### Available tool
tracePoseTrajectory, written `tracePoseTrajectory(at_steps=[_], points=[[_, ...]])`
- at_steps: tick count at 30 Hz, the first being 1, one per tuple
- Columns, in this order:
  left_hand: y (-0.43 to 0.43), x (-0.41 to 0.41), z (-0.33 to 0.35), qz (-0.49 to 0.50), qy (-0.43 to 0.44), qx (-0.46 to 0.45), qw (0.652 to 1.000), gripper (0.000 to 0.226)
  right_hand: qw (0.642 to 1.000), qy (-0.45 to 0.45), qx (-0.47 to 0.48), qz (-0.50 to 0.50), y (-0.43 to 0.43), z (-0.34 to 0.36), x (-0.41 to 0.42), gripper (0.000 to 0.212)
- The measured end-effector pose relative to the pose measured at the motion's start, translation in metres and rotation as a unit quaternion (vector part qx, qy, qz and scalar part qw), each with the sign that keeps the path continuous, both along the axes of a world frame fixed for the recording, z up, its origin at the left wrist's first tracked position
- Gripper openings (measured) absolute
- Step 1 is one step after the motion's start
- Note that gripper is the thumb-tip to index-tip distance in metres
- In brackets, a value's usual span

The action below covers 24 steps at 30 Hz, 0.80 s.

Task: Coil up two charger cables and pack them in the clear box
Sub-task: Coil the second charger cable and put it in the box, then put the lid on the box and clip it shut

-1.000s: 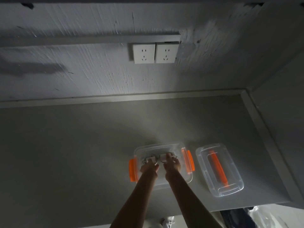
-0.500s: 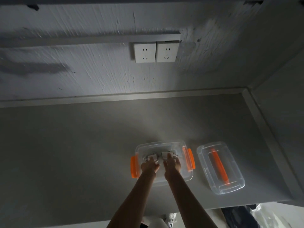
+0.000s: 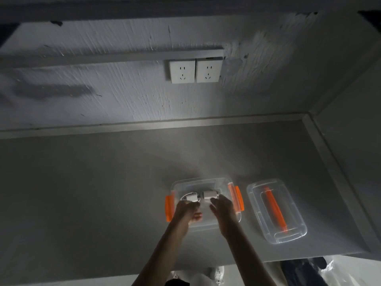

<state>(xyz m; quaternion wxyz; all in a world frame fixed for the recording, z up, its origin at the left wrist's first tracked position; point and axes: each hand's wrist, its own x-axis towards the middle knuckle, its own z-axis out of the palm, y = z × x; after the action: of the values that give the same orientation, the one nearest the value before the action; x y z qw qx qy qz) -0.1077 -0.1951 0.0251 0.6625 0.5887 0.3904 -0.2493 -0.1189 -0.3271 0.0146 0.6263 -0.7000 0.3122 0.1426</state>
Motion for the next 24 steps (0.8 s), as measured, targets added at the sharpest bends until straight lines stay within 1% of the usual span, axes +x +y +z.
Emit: tracePoseTrajectory(at_steps=[1, 2, 3, 4, 5, 6, 7, 8, 9, 10, 11, 12, 14, 17, 21, 22, 24], points=[[0.007, -0.009, 0.003, -0.04, -0.073, 0.117, 0.99, 0.008, 0.996, -0.045, -0.073, -0.008, -0.006, 0.007, -0.005, 0.036], [0.015, -0.02, 0.005, -0.077, -0.143, 0.25, 0.954, 0.011, 0.98, -0.085, -0.177, -0.016, -0.013, 0.014, -0.013, 0.036], [0.025, -0.03, 0.005, -0.125, -0.193, 0.365, 0.902, 0.018, 0.954, -0.116, -0.276, -0.014, -0.023, 0.018, -0.02, 0.038], [0.034, -0.039, 0.005, -0.162, -0.199, 0.427, 0.867, 0.031, 0.931, -0.127, -0.343, -0.009, -0.033, 0.018, -0.026, 0.043], [0.042, -0.046, 0.005, -0.185, -0.169, 0.436, 0.864, 0.044, 0.926, -0.106, -0.363, 0.013, -0.043, 0.013, -0.032, 0.05], [0.048, -0.049, -0.001, -0.199, -0.136, 0.428, 0.871, 0.055, 0.935, -0.075, -0.346, 0.032, -0.049, 0.013, -0.037, 0.058], [0.051, -0.051, -0.004, -0.223, -0.122, 0.412, 0.875, 0.063, 0.948, -0.045, -0.312, 0.045, -0.054, 0.01, -0.04, 0.064], [0.051, -0.052, -0.008, -0.256, -0.148, 0.403, 0.866, 0.066, 0.958, -0.034, -0.281, 0.053, -0.056, 0.008, -0.042, 0.068], [0.05, -0.054, -0.01, -0.281, -0.196, 0.407, 0.847, 0.067, 0.962, -0.036, -0.266, 0.055, -0.057, 0.005, -0.044, 0.067], [0.049, -0.056, -0.014, -0.291, -0.234, 0.419, 0.828, 0.072, 0.963, -0.037, -0.263, 0.054, -0.056, 0.003, -0.048, 0.057], [0.05, -0.058, -0.017, -0.287, -0.248, 0.428, 0.821, 0.079, 0.962, -0.041, -0.263, 0.057, -0.054, 0.001, -0.052, 0.04], [0.052, -0.061, -0.019, -0.277, -0.249, 0.434, 0.82, 0.085, 0.962, -0.041, -0.263, 0.06, -0.051, -0.001, -0.058, 0.027], [0.06, -0.067, -0.023, -0.268, -0.255, 0.442, 0.817, 0.091, 0.968, -0.041, -0.241, 0.056, -0.042, -0.001, -0.073, 0.02], [0.066, -0.076, -0.023, -0.272, -0.267, 0.458, 0.803, 0.095, 0.977, -0.041, -0.206, 0.03, -0.036, -0.001, -0.089, 0.018], [0.059, -0.081, -0.021, -0.256, -0.281, 0.502, 0.777, 0.089, 0.99, -0.018, -0.138, -0.002, -0.04, -0.009, -0.09, 0.013], [0.061, -0.081, -0.023, -0.26, -0.275, 0.5, 0.779, 0.086, 0.993, -0.011, -0.111, -0.024, -0.042, -0.01, -0.089, 0.012], [0.068, -0.082, -0.028, -0.273, -0.266, 0.5, 0.778, 0.081, 0.996, -0.001, -0.063, -0.067, -0.043, -0.016, -0.087, 0.019]])
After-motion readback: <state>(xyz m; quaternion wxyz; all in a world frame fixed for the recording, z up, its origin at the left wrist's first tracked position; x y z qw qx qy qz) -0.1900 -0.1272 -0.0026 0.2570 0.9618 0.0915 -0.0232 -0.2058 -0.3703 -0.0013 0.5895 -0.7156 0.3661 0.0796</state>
